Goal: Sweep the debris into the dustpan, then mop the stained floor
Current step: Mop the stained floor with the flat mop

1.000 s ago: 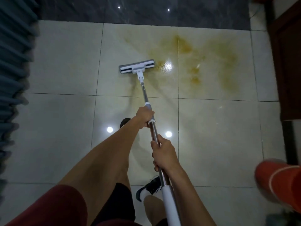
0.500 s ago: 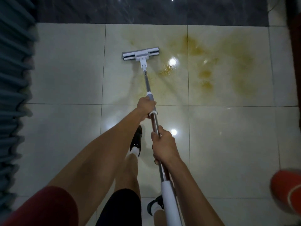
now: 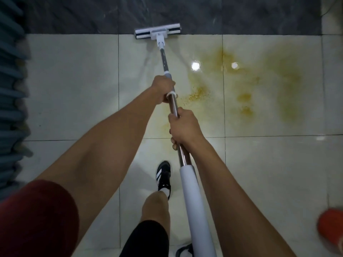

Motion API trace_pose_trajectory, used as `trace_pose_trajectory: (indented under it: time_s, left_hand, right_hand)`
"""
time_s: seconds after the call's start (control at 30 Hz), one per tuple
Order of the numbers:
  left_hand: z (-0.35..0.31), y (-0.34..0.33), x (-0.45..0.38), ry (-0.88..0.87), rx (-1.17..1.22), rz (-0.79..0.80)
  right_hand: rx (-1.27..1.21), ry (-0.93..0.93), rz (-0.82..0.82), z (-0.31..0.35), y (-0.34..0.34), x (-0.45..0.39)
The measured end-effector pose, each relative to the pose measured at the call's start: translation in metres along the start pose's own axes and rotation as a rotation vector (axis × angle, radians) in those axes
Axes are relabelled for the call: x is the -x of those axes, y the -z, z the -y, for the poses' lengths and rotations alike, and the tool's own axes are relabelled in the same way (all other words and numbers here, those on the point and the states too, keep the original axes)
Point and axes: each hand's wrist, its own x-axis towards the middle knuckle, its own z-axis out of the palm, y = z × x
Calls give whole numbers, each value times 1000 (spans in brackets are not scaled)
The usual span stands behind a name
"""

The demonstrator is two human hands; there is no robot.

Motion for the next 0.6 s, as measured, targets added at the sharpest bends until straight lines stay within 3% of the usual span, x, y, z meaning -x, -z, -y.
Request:
trace_pose_trajectory:
  time_s: [0.33, 0.6]
  left_hand:
    - [46, -33, 55, 47, -95, 74]
    - [161, -81, 161, 71, -241, 184]
  right_hand:
    - [60, 24, -34, -66, 16, 49]
    - [72, -13, -86, -201, 22, 150]
